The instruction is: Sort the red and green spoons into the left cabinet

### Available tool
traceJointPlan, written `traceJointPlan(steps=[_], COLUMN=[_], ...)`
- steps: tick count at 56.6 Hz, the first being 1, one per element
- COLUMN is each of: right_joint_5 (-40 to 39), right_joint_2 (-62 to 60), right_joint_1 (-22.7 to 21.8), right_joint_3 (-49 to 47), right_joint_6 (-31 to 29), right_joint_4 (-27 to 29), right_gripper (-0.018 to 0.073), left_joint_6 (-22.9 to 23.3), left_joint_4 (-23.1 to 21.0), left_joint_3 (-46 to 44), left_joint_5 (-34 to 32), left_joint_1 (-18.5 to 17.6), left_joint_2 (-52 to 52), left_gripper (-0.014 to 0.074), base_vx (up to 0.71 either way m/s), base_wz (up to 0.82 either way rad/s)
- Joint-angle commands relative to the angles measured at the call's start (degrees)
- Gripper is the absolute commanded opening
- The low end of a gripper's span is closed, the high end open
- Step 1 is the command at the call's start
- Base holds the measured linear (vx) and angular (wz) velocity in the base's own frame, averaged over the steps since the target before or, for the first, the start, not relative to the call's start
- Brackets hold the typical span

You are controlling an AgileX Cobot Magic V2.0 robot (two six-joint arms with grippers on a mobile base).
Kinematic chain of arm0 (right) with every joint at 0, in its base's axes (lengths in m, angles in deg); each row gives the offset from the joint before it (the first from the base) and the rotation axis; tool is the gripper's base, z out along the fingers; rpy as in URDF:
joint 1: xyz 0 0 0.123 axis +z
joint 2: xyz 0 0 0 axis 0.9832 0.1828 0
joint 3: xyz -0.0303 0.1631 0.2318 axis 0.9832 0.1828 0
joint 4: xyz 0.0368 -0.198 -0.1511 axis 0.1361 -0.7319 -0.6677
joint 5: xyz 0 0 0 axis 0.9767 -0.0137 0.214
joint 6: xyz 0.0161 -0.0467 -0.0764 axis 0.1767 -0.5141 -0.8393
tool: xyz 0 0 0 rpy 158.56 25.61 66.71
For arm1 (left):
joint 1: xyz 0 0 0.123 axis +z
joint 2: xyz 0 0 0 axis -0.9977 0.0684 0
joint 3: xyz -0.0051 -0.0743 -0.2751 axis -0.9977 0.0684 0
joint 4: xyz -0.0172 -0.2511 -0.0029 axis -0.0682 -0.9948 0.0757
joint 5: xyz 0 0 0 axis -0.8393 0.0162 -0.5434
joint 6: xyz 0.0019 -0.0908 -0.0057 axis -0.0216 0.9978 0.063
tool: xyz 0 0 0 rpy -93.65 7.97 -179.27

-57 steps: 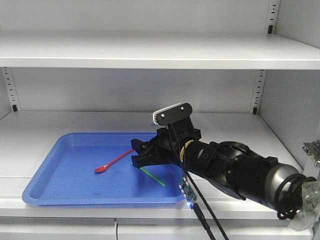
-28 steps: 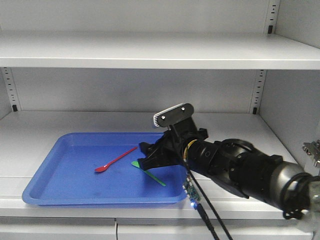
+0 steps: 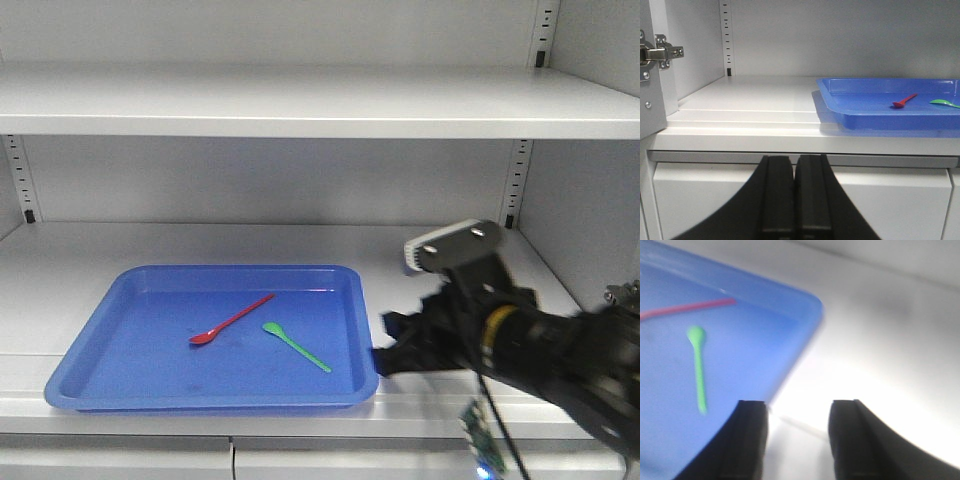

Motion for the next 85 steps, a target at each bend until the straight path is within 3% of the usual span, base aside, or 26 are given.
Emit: traceJointPlan(steps=[1,21,27,38,52,68,85], right_joint_5=[-3.2,-6.3,-8.7,-12.8,-13.9,-14.2,-3.5], right_joint_2=[-7.4,-27.2,-32.2,-42.1,-54.5,-71.2,-83.4], right_joint_1=[-2.2,-6.4,-7.7,-10.3,-10.9,-10.9,-10.9], right_joint_3=[4.1,25.0,31.6,41.2,50.0,60.9,60.8], right_joint_6=[-1.7,-5.4,-5.4,-6.3,-11.7,-11.7,-11.7], right_joint_4=[2.7,2.2,3.0,9.6,15.4,15.4,14.5], right_gripper=[0.0268,-0.0016,-0.0011,-0.0009,-0.0009,-0.0009,-0.0009], left_joint_6=[0.5,0.5,0.5,0.5,0.5,0.5,0.5], left_joint_4=[-0.5,-0.5,-0.5,-0.5,-0.5,-0.5,-0.5], left_joint_3=[-0.3,-0.3,-0.3,-0.3,-0.3,-0.3,-0.3], left_joint_5=[-4.4,-4.4,-4.4,-4.4,-4.4,-4.4,-4.4], left_joint_1=[0.0,0.0,0.0,0.0,0.0,0.0,0.0], left_joint_2=[1.0,1.0,1.0,1.0,1.0,1.0,1.0], left_gripper=[-0.0008,-0.0008,-0.0008,-0.0008,-0.0008,-0.0008,-0.0008], base_vx=[0.00,0.00,0.00,0.00,0.00,0.00,0.00], base_wz=[0.00,0.00,0.00,0.00,0.00,0.00,0.00])
